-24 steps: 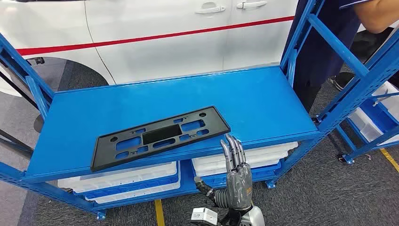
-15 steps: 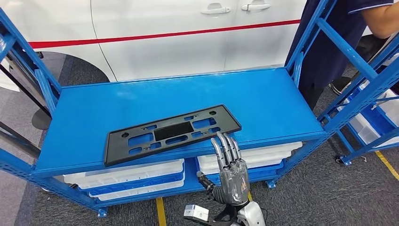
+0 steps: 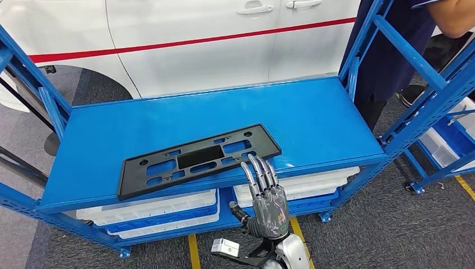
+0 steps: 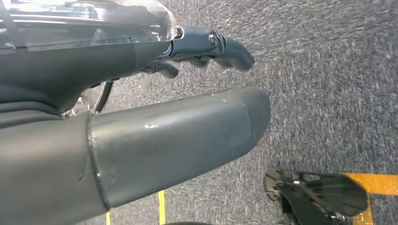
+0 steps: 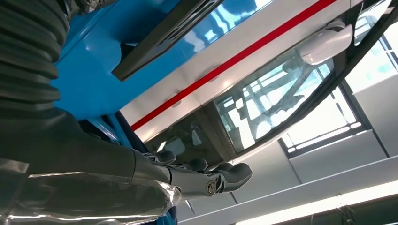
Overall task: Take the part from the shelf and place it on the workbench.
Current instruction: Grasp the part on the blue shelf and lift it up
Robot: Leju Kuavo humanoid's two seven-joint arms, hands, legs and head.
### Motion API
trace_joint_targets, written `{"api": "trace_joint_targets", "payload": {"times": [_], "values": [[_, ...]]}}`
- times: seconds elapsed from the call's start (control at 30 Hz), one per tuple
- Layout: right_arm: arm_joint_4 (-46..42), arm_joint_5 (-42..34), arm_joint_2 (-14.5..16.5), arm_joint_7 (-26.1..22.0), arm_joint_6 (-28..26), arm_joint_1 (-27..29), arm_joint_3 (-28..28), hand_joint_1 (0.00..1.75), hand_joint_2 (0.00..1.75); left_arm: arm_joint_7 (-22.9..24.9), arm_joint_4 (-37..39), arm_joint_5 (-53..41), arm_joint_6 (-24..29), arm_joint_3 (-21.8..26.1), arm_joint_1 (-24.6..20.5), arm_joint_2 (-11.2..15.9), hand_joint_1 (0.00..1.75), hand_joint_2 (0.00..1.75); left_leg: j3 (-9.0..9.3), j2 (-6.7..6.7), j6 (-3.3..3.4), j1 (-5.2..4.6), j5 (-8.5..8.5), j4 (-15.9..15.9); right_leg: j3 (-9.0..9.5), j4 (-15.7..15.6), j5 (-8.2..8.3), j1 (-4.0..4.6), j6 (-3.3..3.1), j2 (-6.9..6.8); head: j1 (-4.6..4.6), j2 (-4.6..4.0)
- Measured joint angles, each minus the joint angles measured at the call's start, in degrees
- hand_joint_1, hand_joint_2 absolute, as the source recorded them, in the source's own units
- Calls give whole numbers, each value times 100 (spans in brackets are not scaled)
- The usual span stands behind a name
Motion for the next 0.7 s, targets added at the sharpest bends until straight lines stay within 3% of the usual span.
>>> {"api": "trace_joint_targets", "payload": {"times": [0.07, 0.1, 0.13, 0.17, 0.23, 0.3, 0.4, 0.47, 0.53, 0.57, 0.6, 0.63, 0.7], "values": [[24, -1, 3, 0, 0, -6, 1, 0, 175, 0, 0, 0, -1, 0, 7, 2, 0, 0, -304, 2, -60, 40, -222, 629, -6, 5, -2, -3, 2, -18, -1, 0], [35, -1, 3, 0, 0, -9, 1, 0, 175, 0, 0, 0, -1, 1, 13, 6, 0, 0, -337, 3, -83, 55, -176, 688, -6, 10, -6, -8, 8, -20, -1, 0], [45, -1, 4, 0, 0, -12, 1, 0, 175, 0, 0, 0, -1, 1, 17, 12, 0, 0, -258, 5, -99, 69, -23, 518, -1, 19, -14, -16, 20, -19, -1, 0], [55, -1, 4, 0, 0, -15, 1, 0, 175, 0, 0, 0, -1, 1, 18, 19, 0, 0, -82, 9, -111, 83, 196, 152, 4, 37, -27, -26, 41, -18, -1, 0], [69, 0, 5, 0, 0, -23, 1, 0, 175, 0, 0, 0, -1, 1, 11, 28, 0, 0, 265, 11, -103, 89, 473, -572, -7, 97, -66, -22, 103, -13, 0, 0], [75, 2, 5, 0, 0, -29, 1, 0, 175, 0, 0, 0, -1, 1, 7, 28, 0, 0, 372, 3, -41, 72, 501, -824, -33, 140, -82, 3, 166, -9, 3, 0], [80, 9, 5, 4, 0, -36, 0, 0, 175, 1, 0, -1, -1, 2, 14, 28, 0, 0, 365, 1, 90, 66, 535, -847, -53, 184, -120, -11, 249, -3, 3, 0], [89, 61, 4, 69, 0, -49, 1, 0, 175, 6, 0, -19, -1, 3, 7, 32, 0, 0, 363, 4, 172, 75, 562, -872, -214, 559, -372, -28, 292, 8, 4, 0], [125, 178, -1, 261, 0, -77, 8, 0, 175, 18, 0, -63, -3, 3, -2, 34, 0, 0, 347, 4, 205, 59, 566, -871, -564, 1303, -735, -29, 310, 19, 4, 0], [158, 238, -9, 405, 0, -96, 23, 0, 175, 26, 0, -89, -8, 3, -4, 34, 0, 0, 343, 5, 208, 48, 566, -870, -721, 1618, -837, -28, 310, 23, 4, 0], [197, 287, -22, 555, 0, -120, 51, 0, 175, 33, 0, -112, -15, 3, -3, 34, 0, 0, 343, 4, 208, 36, 566, -870, -794, 1753, -828, -24, 299, 26, 4, 0], [235, 328, -40, 697, 0, -148, 91, 0, 175, 39, 0, -136, -25, 4, -3, 34, 0, 0, 348, 2, 208, 23, 566, -869, -761, 1670, -711, -18, 275, 29, 4, 0], [301, 406, -75, 934, 0, -218, 184, 0, 175, 48, 1, -175, -46, 4, -6, 30, 0, 0, 365, -6, 207, 3, 562, -869, -424, 950, -312, 19, 178, 40, 4, 0]]}}
